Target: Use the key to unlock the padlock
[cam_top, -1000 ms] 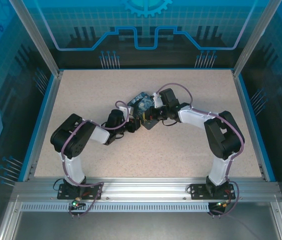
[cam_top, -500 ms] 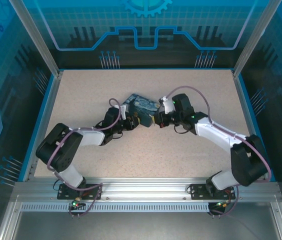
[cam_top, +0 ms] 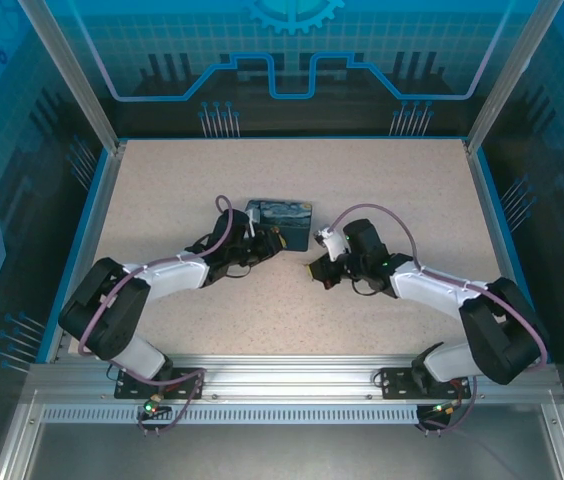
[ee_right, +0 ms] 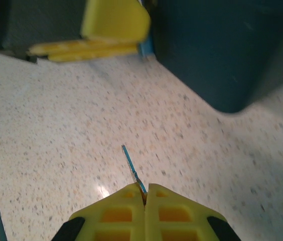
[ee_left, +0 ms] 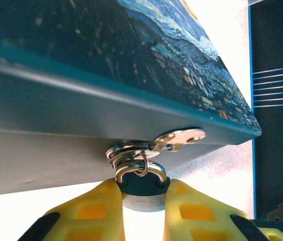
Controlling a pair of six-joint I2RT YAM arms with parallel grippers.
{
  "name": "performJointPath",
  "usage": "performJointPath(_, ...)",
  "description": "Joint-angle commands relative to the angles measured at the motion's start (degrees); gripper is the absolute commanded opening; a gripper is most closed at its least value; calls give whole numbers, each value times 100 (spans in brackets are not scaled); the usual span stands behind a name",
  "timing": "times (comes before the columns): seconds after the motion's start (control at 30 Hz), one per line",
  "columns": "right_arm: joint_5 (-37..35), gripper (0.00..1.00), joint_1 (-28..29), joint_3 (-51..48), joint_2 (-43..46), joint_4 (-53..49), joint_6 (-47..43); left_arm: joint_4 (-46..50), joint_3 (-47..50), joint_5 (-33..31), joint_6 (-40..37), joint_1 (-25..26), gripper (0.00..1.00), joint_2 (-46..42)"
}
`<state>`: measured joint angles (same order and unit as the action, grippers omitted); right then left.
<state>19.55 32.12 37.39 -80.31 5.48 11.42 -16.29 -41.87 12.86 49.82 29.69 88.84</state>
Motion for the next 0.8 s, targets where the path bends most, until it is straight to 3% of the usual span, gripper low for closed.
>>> performJointPath(0.0, 33, 0, 114, -100, -259, 861, -209, -49, -138, 188, 378, 111, 11, -208)
performJointPath(0.53, -397, 0, 242, -150, -873, 1822, 48, -237, -10, 34, 635, 232, 9, -299)
performJointPath(0.77, -599, 0, 233, -40, -977, 1748, 37, -199, 4, -2, 623, 238, 9, -329)
